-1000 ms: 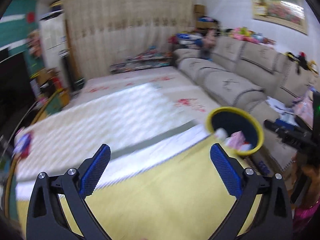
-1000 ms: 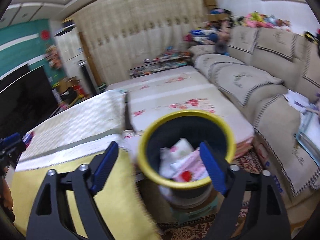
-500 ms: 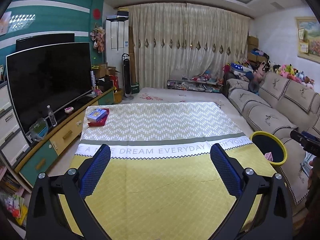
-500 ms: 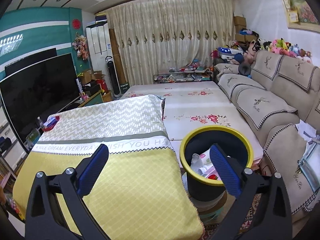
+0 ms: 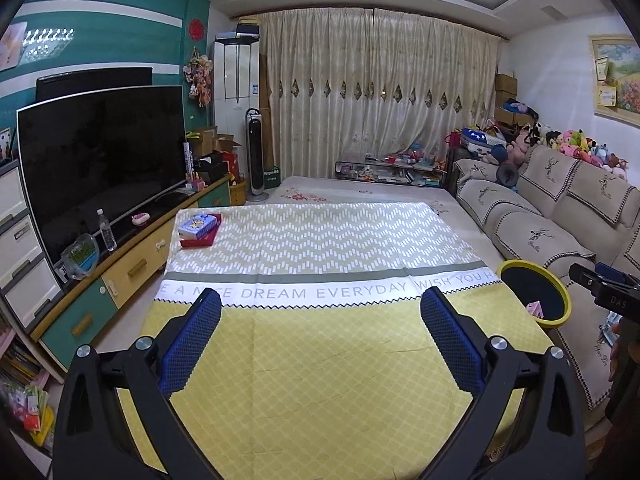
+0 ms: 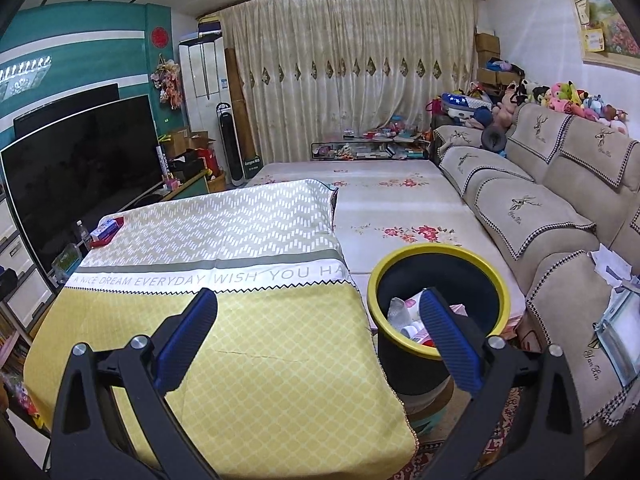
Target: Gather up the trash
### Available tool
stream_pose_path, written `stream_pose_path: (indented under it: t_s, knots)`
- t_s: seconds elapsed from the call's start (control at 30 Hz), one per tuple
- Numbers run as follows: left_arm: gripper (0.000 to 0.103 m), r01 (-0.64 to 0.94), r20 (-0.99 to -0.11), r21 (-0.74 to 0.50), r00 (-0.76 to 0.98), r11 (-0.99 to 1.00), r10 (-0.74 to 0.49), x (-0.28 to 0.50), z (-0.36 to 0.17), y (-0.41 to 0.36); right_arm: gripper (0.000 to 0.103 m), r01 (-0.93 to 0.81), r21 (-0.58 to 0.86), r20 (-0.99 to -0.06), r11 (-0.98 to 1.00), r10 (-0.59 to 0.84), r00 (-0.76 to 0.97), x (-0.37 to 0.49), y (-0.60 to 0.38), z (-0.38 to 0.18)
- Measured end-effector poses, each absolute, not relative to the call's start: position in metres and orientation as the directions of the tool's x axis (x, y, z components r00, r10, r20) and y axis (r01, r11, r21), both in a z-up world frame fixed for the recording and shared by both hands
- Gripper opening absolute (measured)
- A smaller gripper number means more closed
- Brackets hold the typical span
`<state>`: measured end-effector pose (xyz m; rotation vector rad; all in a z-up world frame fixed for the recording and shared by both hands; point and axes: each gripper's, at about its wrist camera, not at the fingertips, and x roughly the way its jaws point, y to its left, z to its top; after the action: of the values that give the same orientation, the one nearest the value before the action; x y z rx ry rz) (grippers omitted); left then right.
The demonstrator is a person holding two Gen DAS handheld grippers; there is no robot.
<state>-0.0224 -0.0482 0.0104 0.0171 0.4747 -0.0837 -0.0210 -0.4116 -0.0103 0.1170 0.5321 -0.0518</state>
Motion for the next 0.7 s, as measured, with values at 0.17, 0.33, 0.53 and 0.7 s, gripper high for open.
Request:
stream_pose_path:
  t_s: [0.17, 0.33, 0.53, 0.7]
  knots:
    - [0.098, 0.076, -0.462, -0.007, 0.884, 0.997, -0.071, -0.0156, 0.0113, -0.0475, 0.096, 0.078, 0.1, -0.515, 0.992, -0.016, 0.857, -0.0153, -0.4109, -0.0123]
    - [0.098, 0.077, -0.47, -0.009, 0.88, 0.997, -0.072, -0.0128, 0.0096, -0.0477, 0.096, 0.078, 0.102, -0.517, 0.992, -0.014, 0.856, -0.0139, -0.4117, -0.0133]
    - [0.098, 0.076, -0.47, -0.011, 0.88, 0.997, -0.072, -0.0125, 0.0093, -0.048, 0.096, 0.077, 0.1, -0.516, 0.992, -0.015, 0.856, -0.0133, -0.4115, -0.0134]
    - [0.098, 0.077, -0.469, -0.011, 0.88, 0.997, -0.073, -0.0137, 0.0089, -0.0491, 0.096, 0.075, 0.099, -0.517, 0.992, -0.014, 0.856, -0.0131, -0.4112, -0.0141]
